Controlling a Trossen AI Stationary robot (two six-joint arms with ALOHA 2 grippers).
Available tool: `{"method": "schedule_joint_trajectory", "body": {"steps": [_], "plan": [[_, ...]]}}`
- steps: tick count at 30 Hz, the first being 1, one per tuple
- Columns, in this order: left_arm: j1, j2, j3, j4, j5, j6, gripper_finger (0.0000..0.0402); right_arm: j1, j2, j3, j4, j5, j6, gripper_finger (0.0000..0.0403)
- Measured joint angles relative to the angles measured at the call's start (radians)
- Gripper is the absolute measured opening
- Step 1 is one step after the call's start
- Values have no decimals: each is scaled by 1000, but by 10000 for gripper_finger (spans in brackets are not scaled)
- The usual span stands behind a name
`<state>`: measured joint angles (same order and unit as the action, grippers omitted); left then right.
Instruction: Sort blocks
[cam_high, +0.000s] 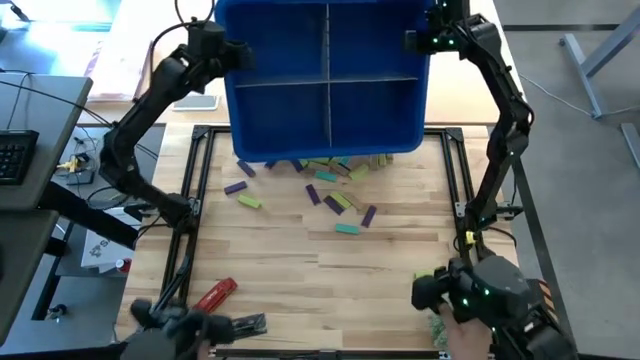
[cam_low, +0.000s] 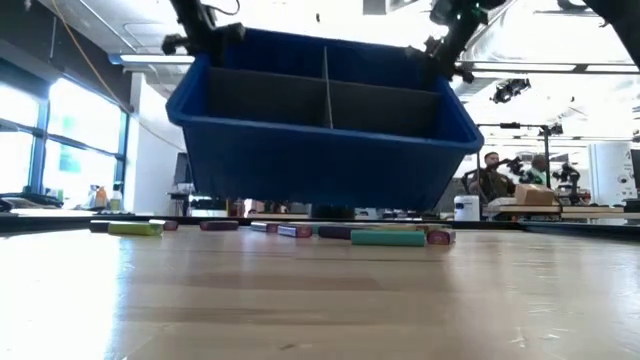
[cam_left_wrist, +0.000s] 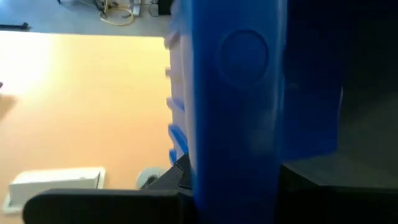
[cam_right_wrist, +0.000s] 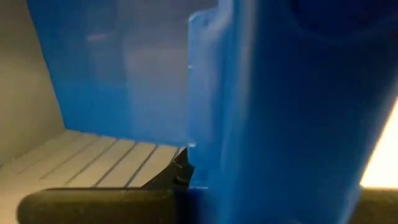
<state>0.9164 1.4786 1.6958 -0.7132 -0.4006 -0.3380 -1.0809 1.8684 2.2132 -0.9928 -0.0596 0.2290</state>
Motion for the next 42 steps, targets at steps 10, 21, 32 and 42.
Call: {"method": "schedule_joint_trajectory", "body": {"steps": [10,21,32,42], "plan": [[102,206,0,235,127,42,48,-61,1,-214,309,69,-29,43],[150,350,1,321,131,45,72,-83,5,-380,436,88,-27,93],[151,355,3,320,127,115,76,-97,1,-474,516,50,-8,113],[161,344,2,300,96,163,98,-93,7,-379,422,43,-34,114]]}}
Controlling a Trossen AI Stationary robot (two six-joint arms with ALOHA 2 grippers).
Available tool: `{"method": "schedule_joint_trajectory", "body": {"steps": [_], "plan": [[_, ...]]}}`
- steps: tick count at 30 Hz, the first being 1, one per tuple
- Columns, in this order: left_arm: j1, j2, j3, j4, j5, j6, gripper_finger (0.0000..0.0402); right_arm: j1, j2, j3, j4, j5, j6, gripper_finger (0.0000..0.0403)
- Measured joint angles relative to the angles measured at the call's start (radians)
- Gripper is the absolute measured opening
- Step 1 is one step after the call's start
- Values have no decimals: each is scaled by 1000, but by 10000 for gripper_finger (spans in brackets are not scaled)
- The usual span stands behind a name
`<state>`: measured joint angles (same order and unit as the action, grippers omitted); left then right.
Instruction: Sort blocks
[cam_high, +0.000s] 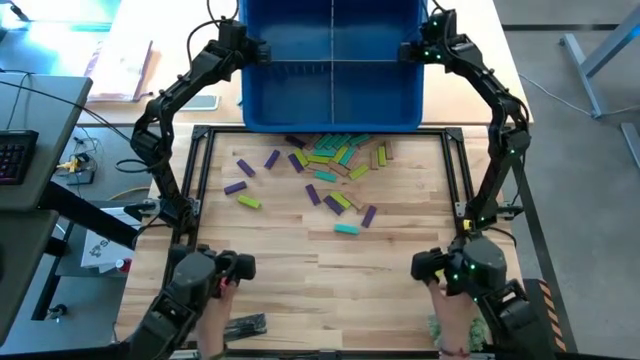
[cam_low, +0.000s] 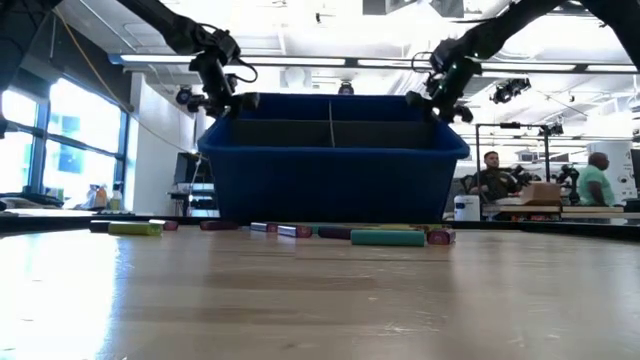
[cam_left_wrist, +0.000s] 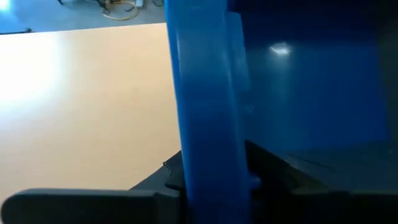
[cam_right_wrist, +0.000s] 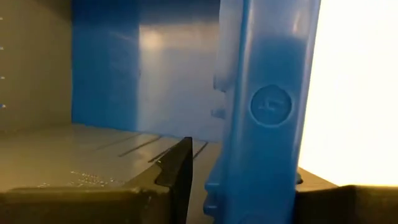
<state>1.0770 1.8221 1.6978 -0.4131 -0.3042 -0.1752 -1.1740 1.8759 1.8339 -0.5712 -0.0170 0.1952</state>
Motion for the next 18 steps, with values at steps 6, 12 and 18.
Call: {"method": "schedule_joint_trajectory", "body": {"steps": [6,12,18], "plan": [[20,-3,0,12,-6,2,136,0,0,34,32,23,-18,115],[22,-3,0,8,-14,16,157,0,0,62,45,40,-14,115],[18,-4,0,12,-6,16,164,2,-5,95,64,53,-24,115]]}}
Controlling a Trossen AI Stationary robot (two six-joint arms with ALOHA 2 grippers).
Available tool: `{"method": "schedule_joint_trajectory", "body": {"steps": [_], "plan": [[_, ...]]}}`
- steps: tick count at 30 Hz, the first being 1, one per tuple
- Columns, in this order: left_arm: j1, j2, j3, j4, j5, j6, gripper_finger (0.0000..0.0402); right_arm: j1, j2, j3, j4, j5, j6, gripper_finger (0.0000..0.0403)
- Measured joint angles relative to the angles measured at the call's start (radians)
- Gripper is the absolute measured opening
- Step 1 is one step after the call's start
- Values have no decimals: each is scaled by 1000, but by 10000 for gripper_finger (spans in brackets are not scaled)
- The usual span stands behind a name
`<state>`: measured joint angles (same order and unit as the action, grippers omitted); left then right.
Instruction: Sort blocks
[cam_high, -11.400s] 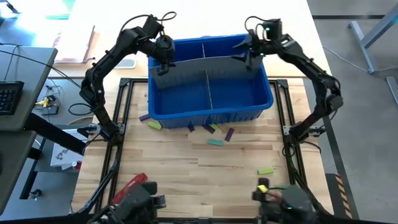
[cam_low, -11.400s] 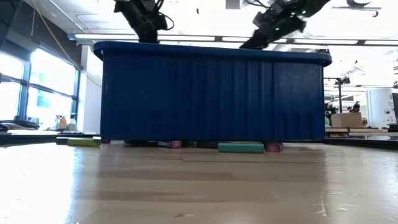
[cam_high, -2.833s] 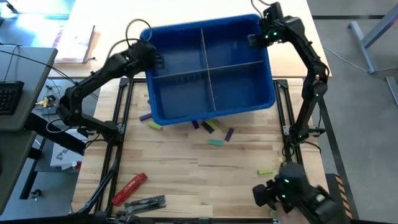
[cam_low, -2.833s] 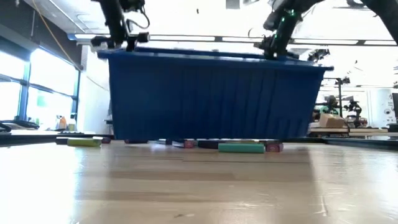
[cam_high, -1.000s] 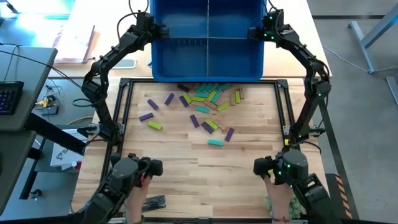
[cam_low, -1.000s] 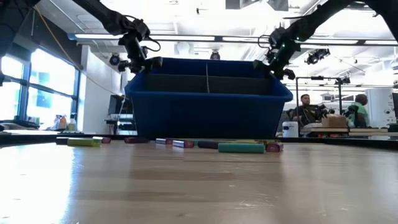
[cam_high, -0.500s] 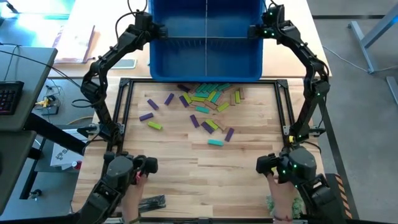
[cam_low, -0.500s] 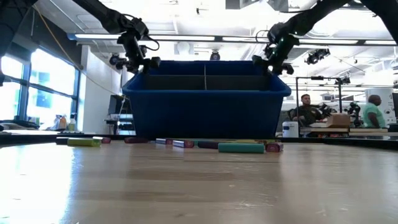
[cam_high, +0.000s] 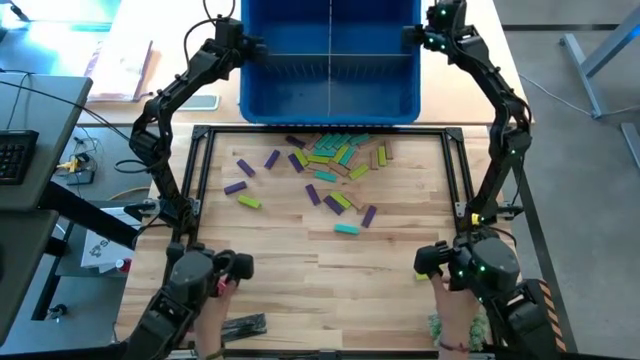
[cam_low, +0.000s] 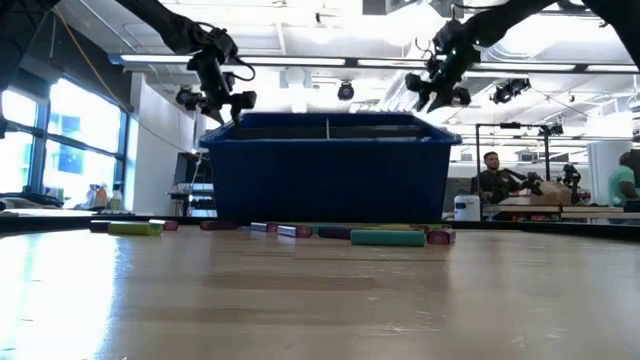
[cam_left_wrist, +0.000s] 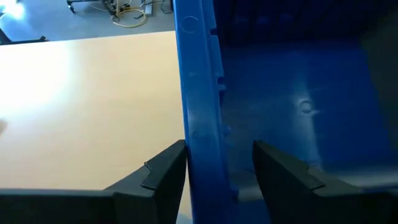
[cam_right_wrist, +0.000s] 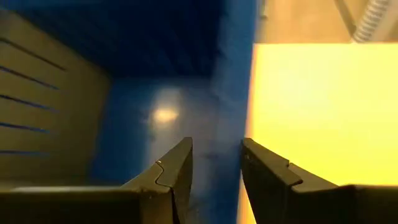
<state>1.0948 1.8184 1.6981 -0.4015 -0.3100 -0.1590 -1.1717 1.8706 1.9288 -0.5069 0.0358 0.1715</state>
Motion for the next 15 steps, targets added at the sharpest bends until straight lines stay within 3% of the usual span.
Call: {"method": "schedule_joint_trajectory", "body": {"steps": [4,9,12,15], "plan": [[-17,-7,2,18,10,21,164,17,-2,38,-28,-7,-20,115],[-26,-5,0,-1,-24,39,164,61,-3,104,-182,-21,-93,115],[-29,-4,0,5,-46,41,164,120,0,102,-301,-31,-147,115],[-31,-4,0,12,-42,52,164,177,0,58,-298,-32,-197,115]]}}
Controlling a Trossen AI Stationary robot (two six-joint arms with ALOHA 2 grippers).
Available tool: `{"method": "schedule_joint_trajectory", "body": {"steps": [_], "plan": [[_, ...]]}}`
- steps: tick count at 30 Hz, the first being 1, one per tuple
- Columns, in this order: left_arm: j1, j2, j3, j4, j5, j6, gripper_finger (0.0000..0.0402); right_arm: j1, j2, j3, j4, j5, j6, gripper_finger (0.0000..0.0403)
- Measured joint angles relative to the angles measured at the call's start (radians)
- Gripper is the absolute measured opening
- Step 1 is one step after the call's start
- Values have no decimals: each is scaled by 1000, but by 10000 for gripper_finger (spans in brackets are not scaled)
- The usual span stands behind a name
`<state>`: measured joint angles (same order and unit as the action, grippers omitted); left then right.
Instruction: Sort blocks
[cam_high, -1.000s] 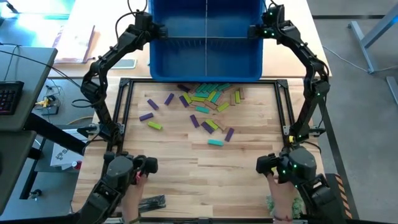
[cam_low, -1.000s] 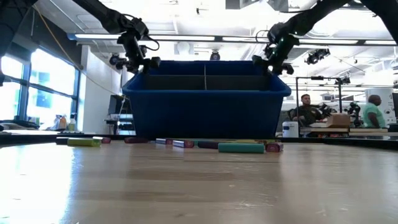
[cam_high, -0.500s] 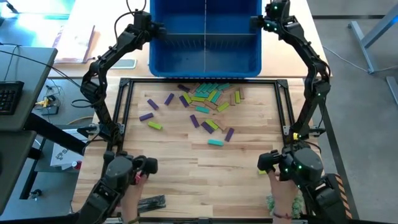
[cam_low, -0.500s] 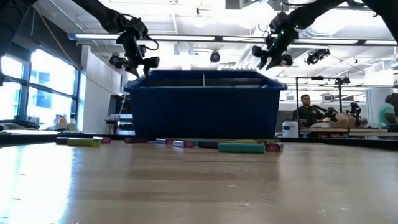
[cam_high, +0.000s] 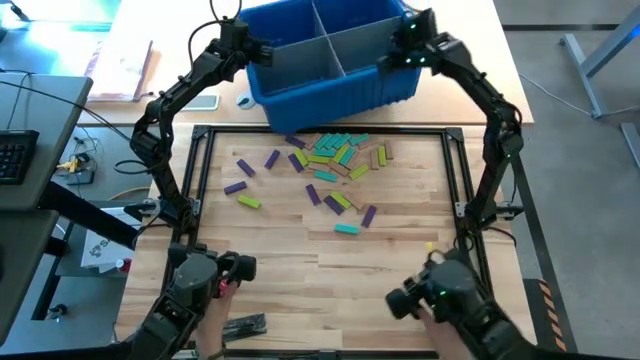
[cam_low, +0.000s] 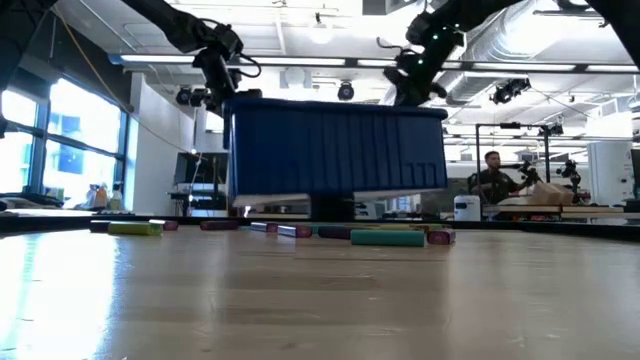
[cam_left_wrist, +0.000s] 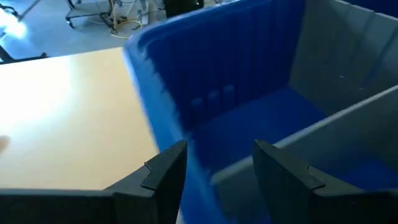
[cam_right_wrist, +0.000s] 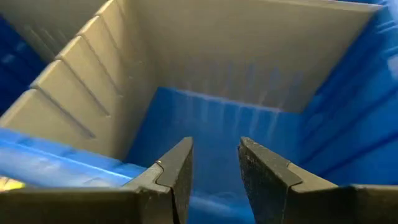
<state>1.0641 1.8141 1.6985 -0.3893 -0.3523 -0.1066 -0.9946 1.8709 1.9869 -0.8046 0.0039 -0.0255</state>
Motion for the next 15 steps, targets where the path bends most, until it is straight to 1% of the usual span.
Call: {"method": "schedule_joint_trajectory", "body": {"steps": [5,9,12,15], "plan": [[1,0,0,0,-24,38,164,38,3,-74,68,4,7,115],[2,-24,-1,-3,-30,71,164,54,2,-100,70,-10,38,115],[-4,-82,-1,31,12,75,164,77,-2,-131,73,-22,46,115],[-20,-150,0,54,125,75,164,113,1,-172,63,-48,53,115]]}}
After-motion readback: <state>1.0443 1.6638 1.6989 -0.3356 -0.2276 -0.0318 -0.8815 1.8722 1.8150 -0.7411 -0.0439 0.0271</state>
